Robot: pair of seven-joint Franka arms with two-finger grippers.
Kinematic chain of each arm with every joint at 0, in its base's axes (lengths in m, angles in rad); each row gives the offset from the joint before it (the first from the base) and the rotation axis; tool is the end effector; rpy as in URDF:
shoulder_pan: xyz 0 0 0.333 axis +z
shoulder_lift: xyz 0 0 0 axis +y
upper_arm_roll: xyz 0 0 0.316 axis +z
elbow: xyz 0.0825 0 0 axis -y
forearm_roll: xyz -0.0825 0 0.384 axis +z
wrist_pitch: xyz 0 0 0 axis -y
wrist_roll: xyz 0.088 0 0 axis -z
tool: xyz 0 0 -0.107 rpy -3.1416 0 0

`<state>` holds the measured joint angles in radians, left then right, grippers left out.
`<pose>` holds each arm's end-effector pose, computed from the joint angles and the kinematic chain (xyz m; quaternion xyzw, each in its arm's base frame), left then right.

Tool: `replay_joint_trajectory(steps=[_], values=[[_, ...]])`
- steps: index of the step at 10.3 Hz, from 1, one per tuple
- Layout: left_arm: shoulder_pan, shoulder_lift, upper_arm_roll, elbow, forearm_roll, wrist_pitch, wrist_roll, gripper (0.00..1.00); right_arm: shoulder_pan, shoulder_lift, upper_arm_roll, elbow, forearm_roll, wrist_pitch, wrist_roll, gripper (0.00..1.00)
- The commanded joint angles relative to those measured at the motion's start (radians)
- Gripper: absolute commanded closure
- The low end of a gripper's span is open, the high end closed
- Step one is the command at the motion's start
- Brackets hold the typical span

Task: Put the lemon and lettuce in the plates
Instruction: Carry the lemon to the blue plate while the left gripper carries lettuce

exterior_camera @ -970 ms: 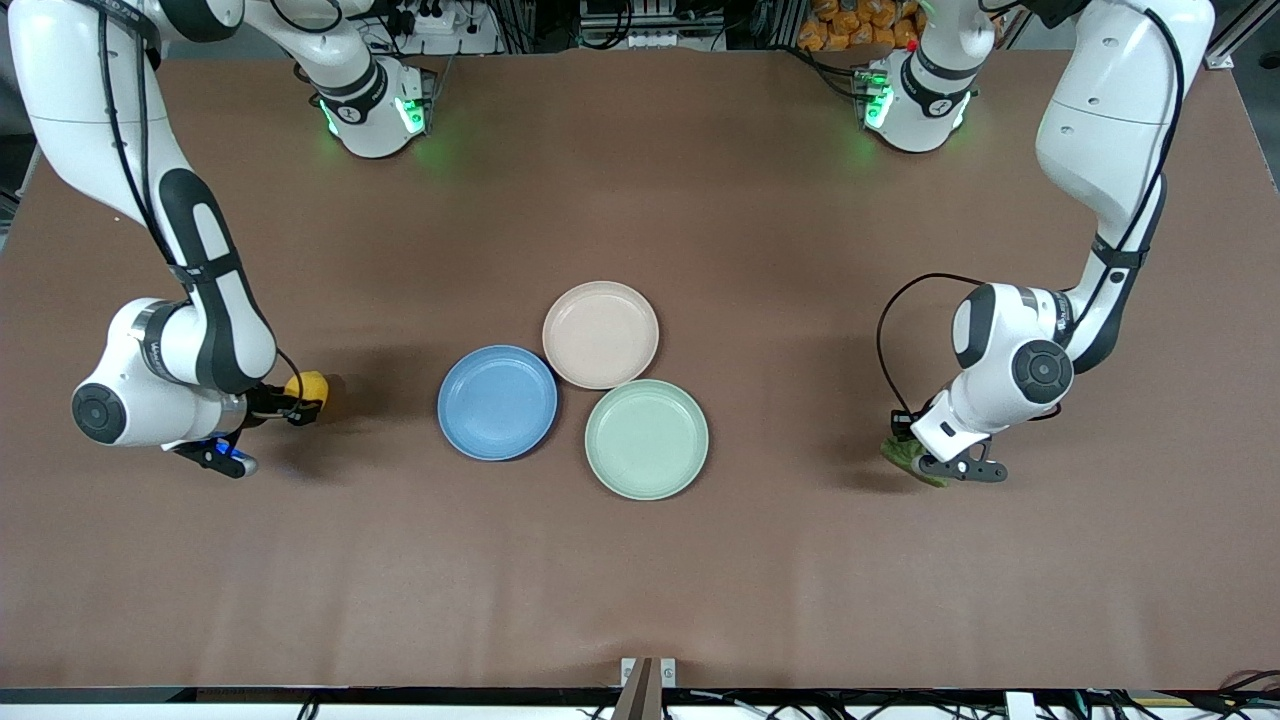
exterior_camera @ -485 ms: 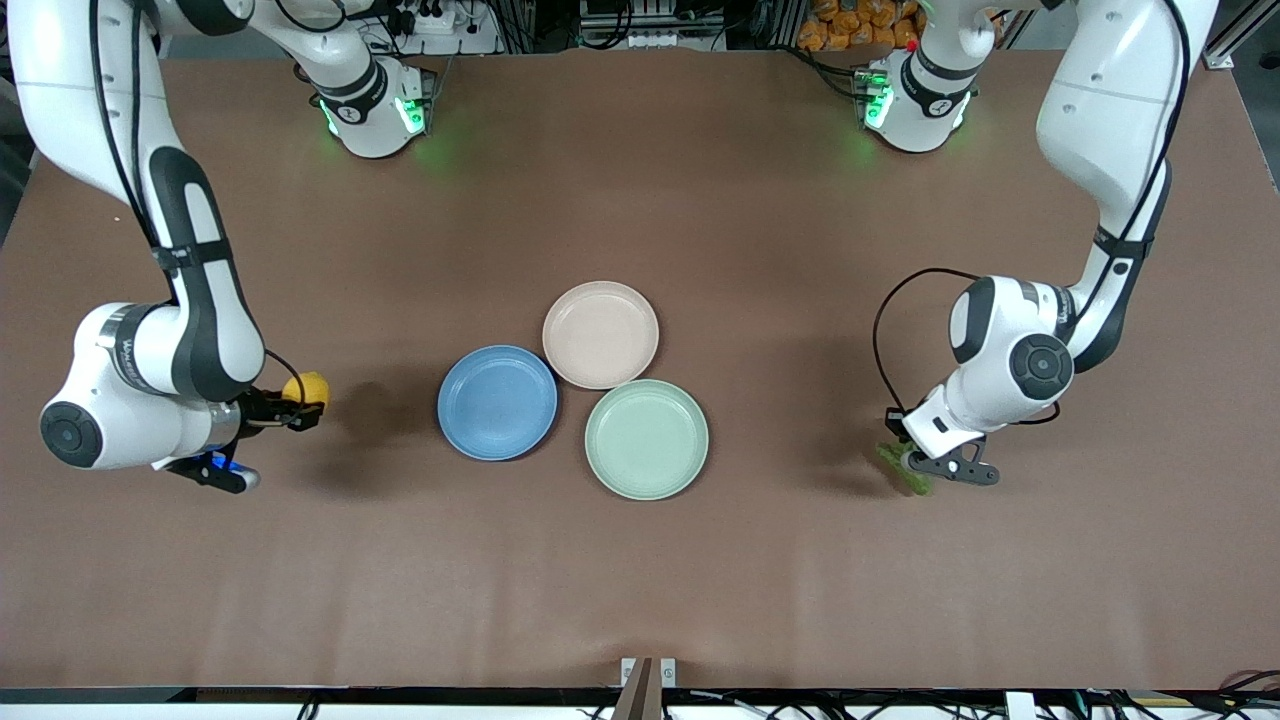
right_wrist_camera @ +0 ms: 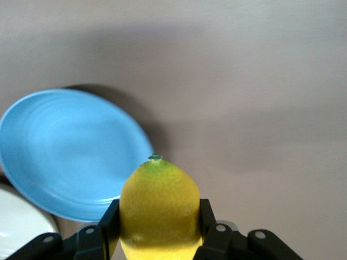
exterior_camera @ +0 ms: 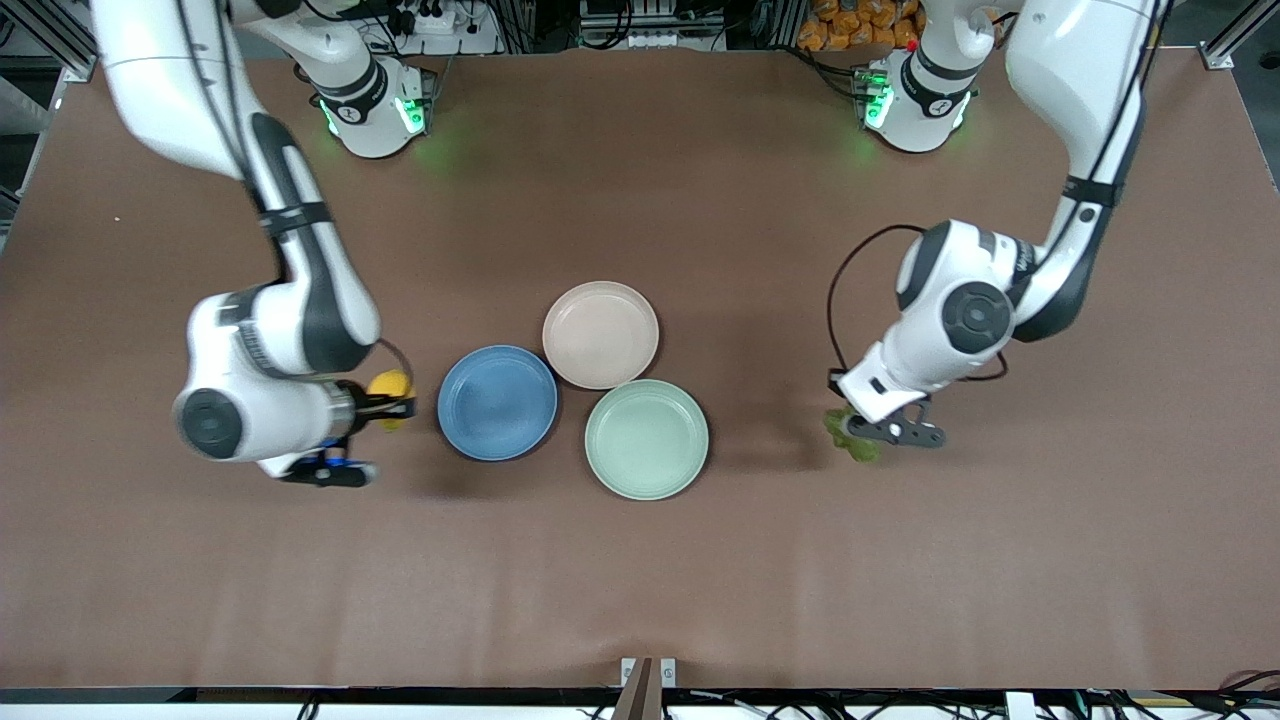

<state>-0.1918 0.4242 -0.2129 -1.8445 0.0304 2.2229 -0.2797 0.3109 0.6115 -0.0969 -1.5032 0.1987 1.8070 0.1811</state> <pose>0.5882 -0.2415 0.2980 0.9973 -0.0635 -0.0276 0.0239 0.6515 0.1680 0.2897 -0.9864 0.0170 0.1603 0.0323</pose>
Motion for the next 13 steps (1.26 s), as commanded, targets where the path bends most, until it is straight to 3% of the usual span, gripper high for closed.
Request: replay_joint_trajectory(steps=[1,4,7,8,9,10,13], values=[[-0.044,-0.039,-0.042,-0.031,-0.056,-0.023,-0.163,1.00,0.060,0.019,0.006,-0.006,0.057,0.060,-0.006,1.00],[-0.153,-0.030,-0.094,-0.022,-0.063,-0.039,-0.488,1.00,0.131,0.070,0.011,-0.011,0.059,0.113,0.006,1.00],[-0.262,-0.019,-0.095,-0.019,-0.136,-0.022,-0.744,1.00,0.151,0.109,0.014,-0.011,0.064,0.133,0.008,1.00],[-0.285,-0.012,-0.095,-0.018,-0.165,0.012,-0.794,1.00,0.152,0.116,0.013,-0.011,0.106,0.130,0.008,1.00],[-0.305,0.002,-0.095,-0.016,-0.191,0.055,-0.853,1.00,0.151,0.126,0.012,-0.011,0.157,0.127,0.009,0.62],[-0.322,0.025,-0.095,-0.007,-0.198,0.110,-0.915,1.00,0.151,0.140,0.012,-0.011,0.198,0.124,0.002,0.01],[-0.395,0.100,-0.095,0.016,-0.196,0.315,-1.076,1.00,0.145,0.131,0.011,0.001,0.197,0.123,-0.006,0.00]])
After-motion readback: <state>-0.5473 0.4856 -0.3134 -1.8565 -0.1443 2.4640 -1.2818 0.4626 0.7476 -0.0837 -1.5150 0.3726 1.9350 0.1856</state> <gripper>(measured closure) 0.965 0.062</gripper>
